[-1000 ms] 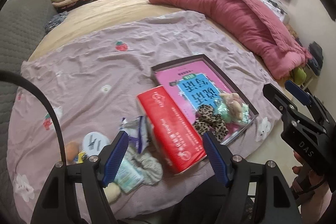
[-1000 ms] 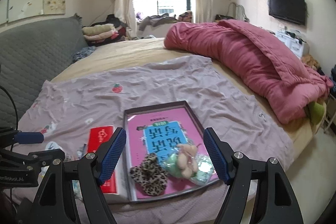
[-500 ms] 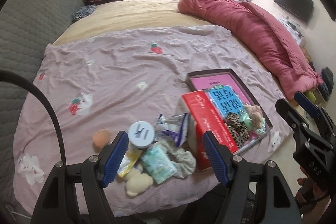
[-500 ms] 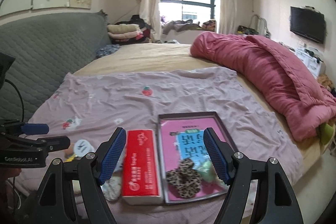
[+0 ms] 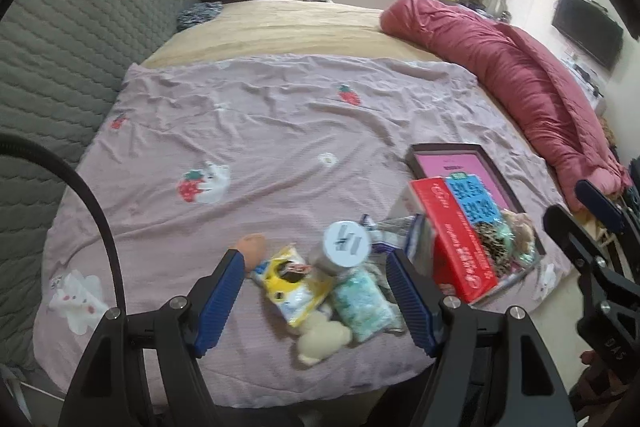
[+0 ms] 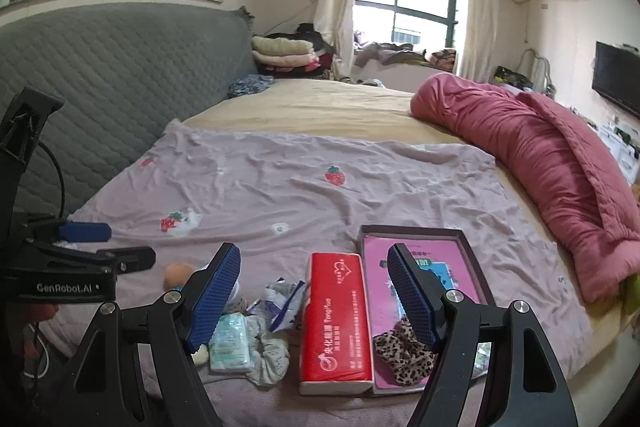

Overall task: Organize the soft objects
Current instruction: 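Move both grippers back toward the pile of soft items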

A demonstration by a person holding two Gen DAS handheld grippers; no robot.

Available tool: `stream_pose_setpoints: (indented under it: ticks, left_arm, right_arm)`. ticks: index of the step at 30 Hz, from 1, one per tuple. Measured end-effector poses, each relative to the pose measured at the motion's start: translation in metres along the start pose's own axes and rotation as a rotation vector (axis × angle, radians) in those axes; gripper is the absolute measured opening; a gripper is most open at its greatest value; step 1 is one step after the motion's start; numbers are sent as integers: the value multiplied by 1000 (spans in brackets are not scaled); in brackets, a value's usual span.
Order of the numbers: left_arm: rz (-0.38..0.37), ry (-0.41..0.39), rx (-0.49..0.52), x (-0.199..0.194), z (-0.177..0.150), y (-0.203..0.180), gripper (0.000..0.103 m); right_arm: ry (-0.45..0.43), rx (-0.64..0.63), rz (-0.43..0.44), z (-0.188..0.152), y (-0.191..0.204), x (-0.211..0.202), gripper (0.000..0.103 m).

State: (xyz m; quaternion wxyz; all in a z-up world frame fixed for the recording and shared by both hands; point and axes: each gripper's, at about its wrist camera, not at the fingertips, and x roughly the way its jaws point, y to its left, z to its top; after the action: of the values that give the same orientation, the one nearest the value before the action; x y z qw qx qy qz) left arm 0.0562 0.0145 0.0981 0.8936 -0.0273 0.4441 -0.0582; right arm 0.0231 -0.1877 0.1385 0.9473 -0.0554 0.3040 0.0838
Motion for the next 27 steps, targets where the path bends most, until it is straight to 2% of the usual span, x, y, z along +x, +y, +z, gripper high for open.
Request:
stream_pose_setpoints:
  ticks: [13, 22, 27]
  left_arm:
    - [44, 41, -132, 12, -17, 74, 73]
    - [11, 126, -151, 41, -36, 77, 73]
    - [0, 163, -129, 55, -49, 71, 73]
  right_arm:
    - [49, -28, 58, -12, 15, 15, 77]
    - [97, -56, 100, -29, 24, 30, 77]
    - [128, -59, 122, -40, 27, 40, 77]
